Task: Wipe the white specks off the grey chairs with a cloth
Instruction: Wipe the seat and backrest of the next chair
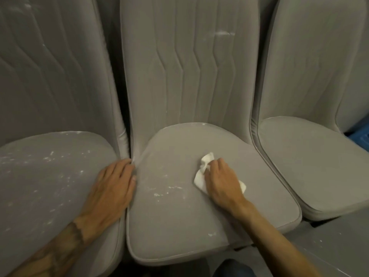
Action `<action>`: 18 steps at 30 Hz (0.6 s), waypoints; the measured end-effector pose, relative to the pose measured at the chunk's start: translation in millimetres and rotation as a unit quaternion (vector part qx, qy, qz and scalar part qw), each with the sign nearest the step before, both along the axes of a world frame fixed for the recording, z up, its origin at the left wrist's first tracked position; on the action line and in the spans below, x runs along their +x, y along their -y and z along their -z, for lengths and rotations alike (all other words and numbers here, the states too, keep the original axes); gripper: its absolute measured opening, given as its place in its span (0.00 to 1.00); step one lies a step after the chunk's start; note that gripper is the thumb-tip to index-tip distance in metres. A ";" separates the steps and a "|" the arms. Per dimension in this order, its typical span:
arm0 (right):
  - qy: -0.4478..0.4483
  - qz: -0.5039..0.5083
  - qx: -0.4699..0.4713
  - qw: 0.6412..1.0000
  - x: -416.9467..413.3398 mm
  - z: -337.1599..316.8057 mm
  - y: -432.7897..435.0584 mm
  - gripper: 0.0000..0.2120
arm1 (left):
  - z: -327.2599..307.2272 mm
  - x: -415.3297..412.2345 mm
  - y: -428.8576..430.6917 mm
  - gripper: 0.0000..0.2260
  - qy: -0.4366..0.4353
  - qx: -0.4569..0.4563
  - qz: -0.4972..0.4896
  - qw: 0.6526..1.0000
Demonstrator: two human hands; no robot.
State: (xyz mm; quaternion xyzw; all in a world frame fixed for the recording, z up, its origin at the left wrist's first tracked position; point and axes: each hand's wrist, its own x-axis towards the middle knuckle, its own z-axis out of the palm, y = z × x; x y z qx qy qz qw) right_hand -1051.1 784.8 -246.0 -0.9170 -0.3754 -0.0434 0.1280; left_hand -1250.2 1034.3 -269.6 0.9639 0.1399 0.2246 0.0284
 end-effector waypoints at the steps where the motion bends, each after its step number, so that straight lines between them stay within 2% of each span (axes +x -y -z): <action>1: 0.004 0.034 -0.009 0.999 9.4 -2.1 -8.3 0.13 | 0.6 -2.4 2.9 0.16 0.001 -0.004 -0.006 1.000; 3: 0.013 0.020 -0.019 1.000 3.7 -1.2 -30.6 0.14 | 2.5 -3.5 6.7 0.16 -0.007 -0.015 -0.024 1.000; 6: -0.001 -0.132 0.020 0.991 -33.1 10.5 -44.5 0.15 | 5.4 -2.7 7.8 0.15 -0.013 -0.027 -0.042 0.999; 8: -0.027 -0.184 0.037 0.982 -31.9 7.3 -38.5 0.16 | 7.5 -2.6 6.0 0.15 -0.006 -0.026 -0.040 0.999; 10: -0.023 -0.157 0.021 0.987 -1.9 3.8 -38.2 0.15 | 9.5 -3.0 5.6 0.14 -0.004 -0.029 -0.042 0.999; 13: -0.010 -0.018 -0.022 1.000 44.9 0.2 -60.0 0.15 | 10.7 -1.4 5.0 0.14 -0.005 -0.033 -0.049 0.998; 14: -0.003 -0.001 -0.026 1.000 47.5 0.8 -71.1 0.15 | 11.1 -1.2 5.0 0.14 -0.005 -0.033 -0.048 0.998; 16: -0.002 -0.051 -0.001 0.999 28.1 5.8 -92.7 0.13 | 11.2 -1.9 5.1 0.14 -0.008 -0.032 -0.050 0.998; 18: -0.011 -0.171 0.030 0.985 -6.9 13.7 -98.7 0.13 | 11.9 -2.4 4.0 0.14 -0.012 -0.033 -0.056 0.998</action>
